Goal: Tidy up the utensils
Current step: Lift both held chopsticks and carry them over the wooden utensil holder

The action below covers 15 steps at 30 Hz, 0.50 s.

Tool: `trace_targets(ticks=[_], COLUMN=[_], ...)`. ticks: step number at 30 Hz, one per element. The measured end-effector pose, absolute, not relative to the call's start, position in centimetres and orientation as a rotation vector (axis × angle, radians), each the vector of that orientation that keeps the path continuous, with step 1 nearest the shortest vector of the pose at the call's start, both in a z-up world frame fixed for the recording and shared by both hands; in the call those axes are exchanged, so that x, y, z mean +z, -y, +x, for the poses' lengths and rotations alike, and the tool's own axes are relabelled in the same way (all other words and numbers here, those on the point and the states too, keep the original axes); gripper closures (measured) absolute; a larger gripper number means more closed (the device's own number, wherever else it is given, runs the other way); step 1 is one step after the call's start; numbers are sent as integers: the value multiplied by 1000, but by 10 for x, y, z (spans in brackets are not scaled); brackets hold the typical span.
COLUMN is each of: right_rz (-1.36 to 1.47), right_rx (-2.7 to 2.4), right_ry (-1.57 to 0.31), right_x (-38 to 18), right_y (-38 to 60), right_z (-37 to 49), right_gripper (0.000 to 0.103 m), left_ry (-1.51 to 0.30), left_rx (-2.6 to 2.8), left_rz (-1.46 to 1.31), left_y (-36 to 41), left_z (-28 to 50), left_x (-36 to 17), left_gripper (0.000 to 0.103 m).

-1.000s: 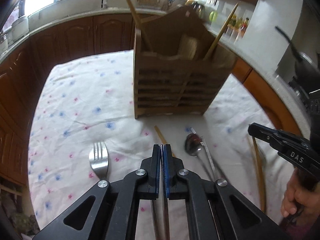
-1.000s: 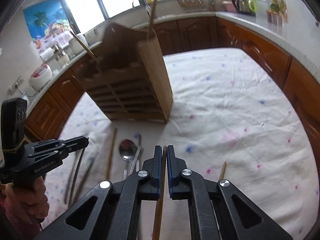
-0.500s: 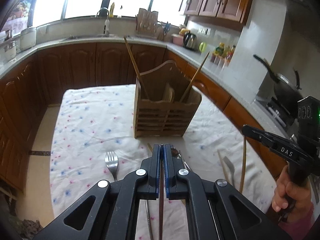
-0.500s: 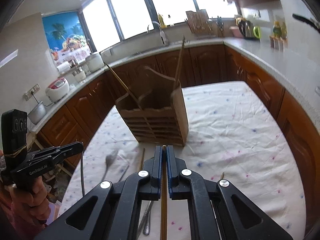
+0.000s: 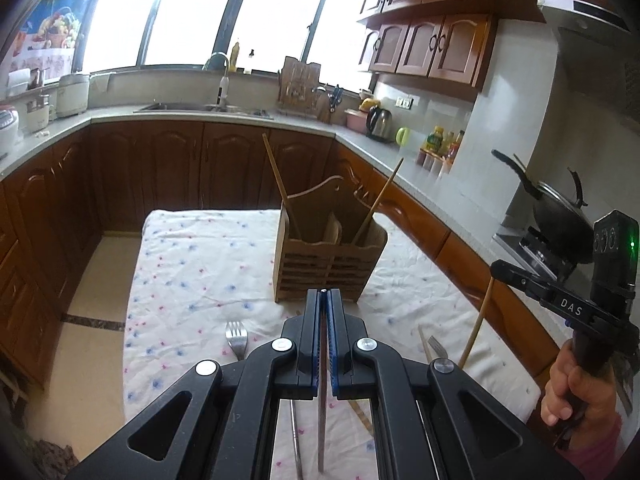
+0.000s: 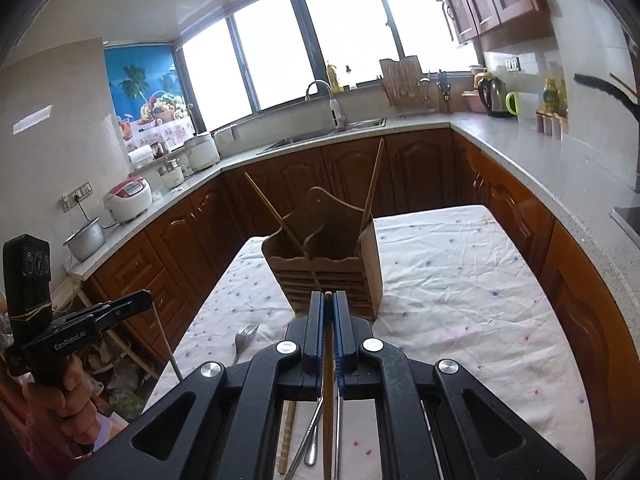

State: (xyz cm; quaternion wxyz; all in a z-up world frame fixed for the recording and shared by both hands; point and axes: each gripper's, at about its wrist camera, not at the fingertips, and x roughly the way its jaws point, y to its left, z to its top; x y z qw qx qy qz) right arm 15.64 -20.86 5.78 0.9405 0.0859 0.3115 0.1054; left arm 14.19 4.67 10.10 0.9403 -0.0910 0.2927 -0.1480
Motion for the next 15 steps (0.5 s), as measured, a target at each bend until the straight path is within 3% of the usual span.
trace_targets(ticks=[15], right_rz=[192], right_rx=[213], right_ry=[-560], right_x=[73], right_y=[214], right_z=[153], right_gripper=[99], left_ry=[-529], left_rx=[-280], left_rz=[-215], left_y=[-58], left_z=[131], left_x=[106], left_gripper=[102])
